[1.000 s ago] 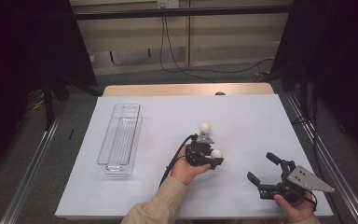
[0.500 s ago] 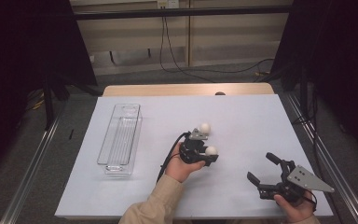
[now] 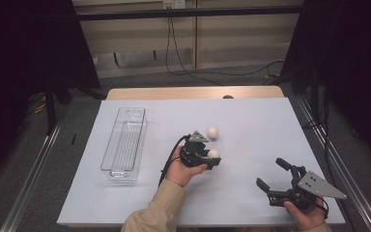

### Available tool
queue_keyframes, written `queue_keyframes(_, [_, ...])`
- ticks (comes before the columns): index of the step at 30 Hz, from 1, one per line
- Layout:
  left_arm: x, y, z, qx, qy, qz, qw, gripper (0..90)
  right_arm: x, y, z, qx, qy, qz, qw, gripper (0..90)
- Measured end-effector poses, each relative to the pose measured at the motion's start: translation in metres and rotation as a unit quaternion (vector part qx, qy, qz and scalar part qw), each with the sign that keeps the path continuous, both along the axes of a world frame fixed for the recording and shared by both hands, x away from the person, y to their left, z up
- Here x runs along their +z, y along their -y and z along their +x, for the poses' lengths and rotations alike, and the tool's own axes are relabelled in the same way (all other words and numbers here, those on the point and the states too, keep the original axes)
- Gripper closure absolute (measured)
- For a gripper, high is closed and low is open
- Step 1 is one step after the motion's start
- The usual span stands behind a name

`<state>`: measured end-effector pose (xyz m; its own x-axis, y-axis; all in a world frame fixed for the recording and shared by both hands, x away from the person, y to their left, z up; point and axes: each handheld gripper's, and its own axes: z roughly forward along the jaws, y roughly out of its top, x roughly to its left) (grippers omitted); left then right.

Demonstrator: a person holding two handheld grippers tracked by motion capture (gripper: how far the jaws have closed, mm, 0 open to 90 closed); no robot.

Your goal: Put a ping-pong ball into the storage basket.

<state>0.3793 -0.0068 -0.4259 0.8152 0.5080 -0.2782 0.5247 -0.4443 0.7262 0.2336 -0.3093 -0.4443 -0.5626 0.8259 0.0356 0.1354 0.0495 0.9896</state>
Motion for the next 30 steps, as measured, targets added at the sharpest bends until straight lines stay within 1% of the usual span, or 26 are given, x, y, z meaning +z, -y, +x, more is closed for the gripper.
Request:
queue_keyframes(2, [0.001, -0.002, 0.001, 0.001, 0.002, 0.003, 1.0, 51.0, 0.0, 0.0, 0.0, -0.001, 0.0, 0.0, 1.0, 4.2])
queue_keyframes(7, [0.005, -0.01, 0.003, 0.013, 0.006, 0.001, 0.9999, 51.0, 0.0, 0.0, 0.0, 0.0, -0.001, 0.0, 1.0, 4.2])
queue_keyframes(9, [0.006, -0.013, 0.004, 0.015, 0.005, 0.002, 0.9999, 51.0, 0.0, 0.0, 0.0, -0.001, 0.0, 0.0, 1.0, 4.2])
queue_keyframes(11, [0.008, -0.016, 0.005, 0.018, 0.009, 0.005, 0.9998, 51.0, 0.0, 0.0, 0.0, -0.001, -0.001, 0.0, 1.0, 4.2])
queue_keyframes(13, [0.009, -0.017, 0.006, 0.02, 0.007, 0.006, 0.9998, 51.0, 0.0, 0.001, 0.0, 0.0, 0.0, -0.001, 1.0, 4.2])
queue_keyframes(16, [0.01, -0.02, 0.006, 0.021, 0.01, 0.012, 0.9997, 51.0, 0.0, 0.0, 0.001, -0.002, -0.001, -0.001, 1.0, 4.2])
queue_keyframes(19, [0.011, -0.023, 0.007, 0.024, 0.007, 0.015, 0.9996, 51.0, 0.0, 0.0, 0.001, -0.002, -0.001, 0.0, 1.0, 4.2])
queue_keyframes(21, [0.012, -0.026, 0.008, 0.027, 0.009, 0.013, 0.9995, 51.0, 0.0, 0.0, 0.001, -0.002, -0.001, -0.001, 1.0, 4.2])
queue_keyframes(25, [0.013, -0.03, 0.009, 0.031, 0.011, 0.019, 0.9993, 51.0, 0.0, 0.0, 0.001, -0.002, -0.002, -0.001, 1.0, 4.2])
queue_keyframes(30, [0.015, -0.035, 0.009, 0.038, 0.01, 0.021, 0.999, 51.0, 0.0, 0.001, 0.001, -0.002, -0.002, 0.0, 1.0, 4.2])
